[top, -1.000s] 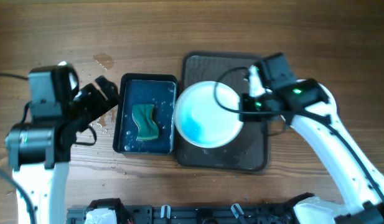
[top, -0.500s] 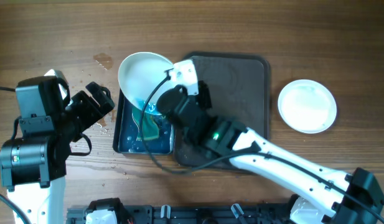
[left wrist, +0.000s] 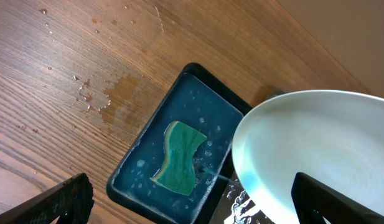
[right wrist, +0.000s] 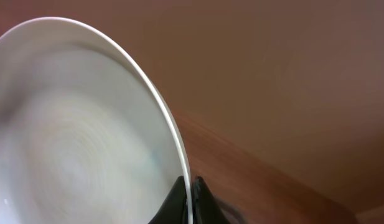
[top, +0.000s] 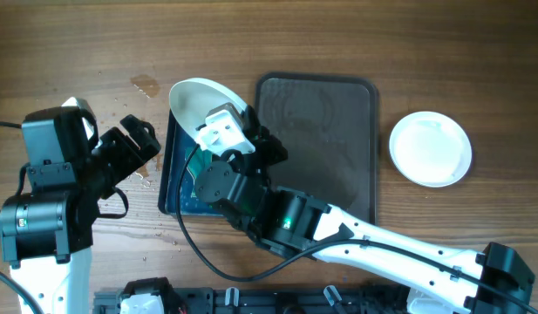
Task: Clean dirty plates on tray and stack at the side
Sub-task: 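Lift the last plate with the right gripper and tilt it over the water tray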
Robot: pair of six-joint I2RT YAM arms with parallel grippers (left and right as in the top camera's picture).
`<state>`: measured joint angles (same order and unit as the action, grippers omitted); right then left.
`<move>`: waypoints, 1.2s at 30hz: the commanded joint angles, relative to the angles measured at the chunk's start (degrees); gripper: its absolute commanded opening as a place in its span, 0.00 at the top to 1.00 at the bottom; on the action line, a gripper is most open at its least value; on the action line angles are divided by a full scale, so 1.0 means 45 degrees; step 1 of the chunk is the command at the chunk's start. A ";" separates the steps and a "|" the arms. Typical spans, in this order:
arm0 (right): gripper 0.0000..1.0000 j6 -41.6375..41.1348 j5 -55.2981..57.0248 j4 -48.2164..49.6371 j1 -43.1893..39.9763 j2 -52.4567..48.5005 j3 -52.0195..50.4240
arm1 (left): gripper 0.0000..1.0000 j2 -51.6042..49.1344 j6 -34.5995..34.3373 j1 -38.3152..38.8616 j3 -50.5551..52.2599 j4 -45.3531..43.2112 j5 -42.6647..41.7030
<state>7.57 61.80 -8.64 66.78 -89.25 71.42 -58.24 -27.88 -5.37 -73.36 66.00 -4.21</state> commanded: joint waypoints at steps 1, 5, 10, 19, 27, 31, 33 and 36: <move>0.96 0.0874 -0.0321 0.0121 -0.0034 -0.0165 0.0272 | 0.00 -0.0010 0.0112 -0.0073 -0.0165 -0.0029 0.0039; 0.95 0.1933 -0.0257 0.0243 0.0078 -0.0884 0.0272 | 0.00 -0.0010 0.0112 -0.0073 -0.0165 -0.0024 0.0039; 0.95 0.1608 0.0442 0.0287 0.0199 -0.1671 0.0272 | 0.00 -0.0010 0.0112 -0.0073 -0.0165 -0.0029 0.0039; 0.96 0.2035 0.0957 0.0418 0.0209 -0.2506 0.0272 | 0.00 -0.0010 0.0112 -0.0073 -0.0165 -0.0029 0.0039; 0.96 -0.2555 0.0520 -0.0058 -0.0287 -0.2492 0.0272 | 0.00 -0.0010 0.0112 -0.0073 -0.0165 -0.0029 0.0039; 0.96 -0.8500 -0.6722 -0.2642 -0.2215 -0.1438 0.0287 | 0.00 -0.0010 0.0112 -0.0073 -0.0165 -0.0029 0.0039; 0.96 -0.8714 -1.1239 -0.3007 -0.4265 0.0175 0.0287 | 0.00 -0.0010 0.0112 -0.0073 -0.0165 -0.0029 0.0039; 0.96 -0.8723 -1.6024 -0.4046 -0.7786 0.2754 0.0282 | 0.00 -0.0010 0.0112 -0.0073 -0.0165 -0.0029 0.0039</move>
<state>-27.86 14.20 -24.21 42.13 -87.22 71.77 -58.24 -27.88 -5.37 -73.36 65.98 -4.21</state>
